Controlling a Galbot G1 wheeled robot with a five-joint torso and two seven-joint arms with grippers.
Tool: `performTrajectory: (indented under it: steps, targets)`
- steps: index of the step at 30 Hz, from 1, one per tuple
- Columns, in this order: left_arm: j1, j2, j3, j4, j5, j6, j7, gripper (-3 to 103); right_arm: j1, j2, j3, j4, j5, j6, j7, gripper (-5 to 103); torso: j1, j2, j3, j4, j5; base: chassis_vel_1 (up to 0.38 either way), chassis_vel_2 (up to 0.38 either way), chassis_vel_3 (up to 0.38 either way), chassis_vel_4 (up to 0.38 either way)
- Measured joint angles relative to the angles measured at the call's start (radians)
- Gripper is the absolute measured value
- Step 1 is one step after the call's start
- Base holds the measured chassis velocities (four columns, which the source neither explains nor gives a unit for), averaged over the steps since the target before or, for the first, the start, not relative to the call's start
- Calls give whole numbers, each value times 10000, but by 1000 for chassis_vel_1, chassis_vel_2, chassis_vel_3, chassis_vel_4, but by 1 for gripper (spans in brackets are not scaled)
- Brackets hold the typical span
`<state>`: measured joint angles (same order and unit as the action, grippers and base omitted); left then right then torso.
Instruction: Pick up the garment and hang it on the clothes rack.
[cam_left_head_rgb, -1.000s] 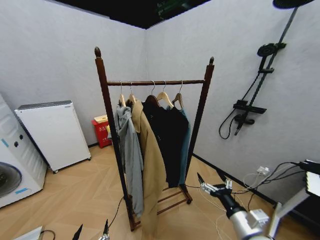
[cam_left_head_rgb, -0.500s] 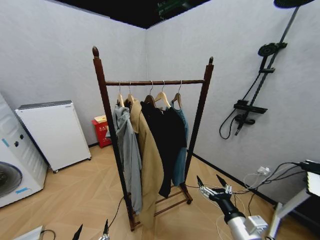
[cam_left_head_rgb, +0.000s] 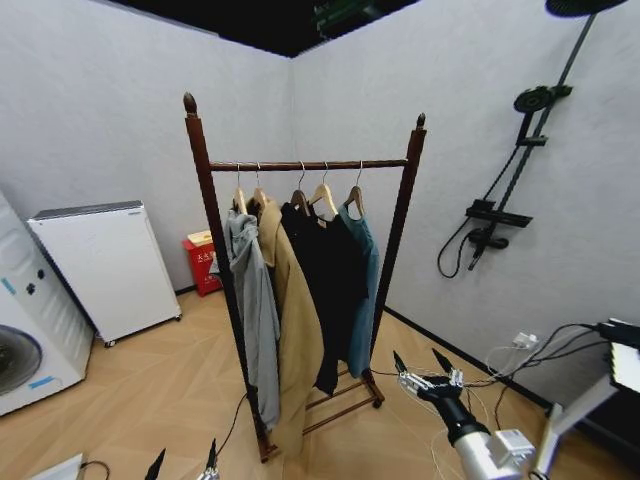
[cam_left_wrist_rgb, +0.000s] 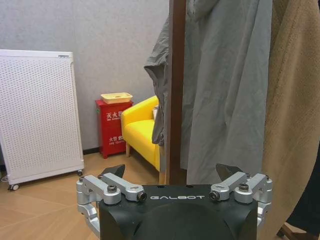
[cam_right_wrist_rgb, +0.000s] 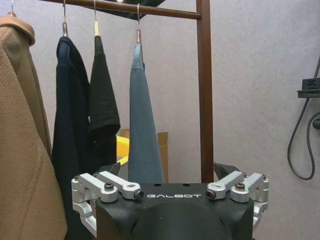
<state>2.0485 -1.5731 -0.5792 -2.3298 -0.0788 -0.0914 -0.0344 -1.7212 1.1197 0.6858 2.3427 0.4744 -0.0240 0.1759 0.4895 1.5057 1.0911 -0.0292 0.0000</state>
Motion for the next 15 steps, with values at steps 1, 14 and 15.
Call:
performTrajectory:
  steps: [1, 14, 15]
  targets:
    - [0, 0, 0, 0, 0, 0, 0, 100, 3, -1, -2, 0, 1, -1, 0, 100, -1, 1, -1, 0, 0, -48, -35, -32, -60]
    - [0, 0, 0, 0, 0, 0, 0, 100, 12, -6, -7, -11, 10, -6, 0, 100, -1, 0, -1, -1, 0, -70, -82, -76, -81]
    - [0, 0, 0, 0, 0, 0, 0, 100, 12, -6, -7, -11, 10, -6, 0, 100, -1, 0, -1, -1, 0, -90, -127, -82, -108]
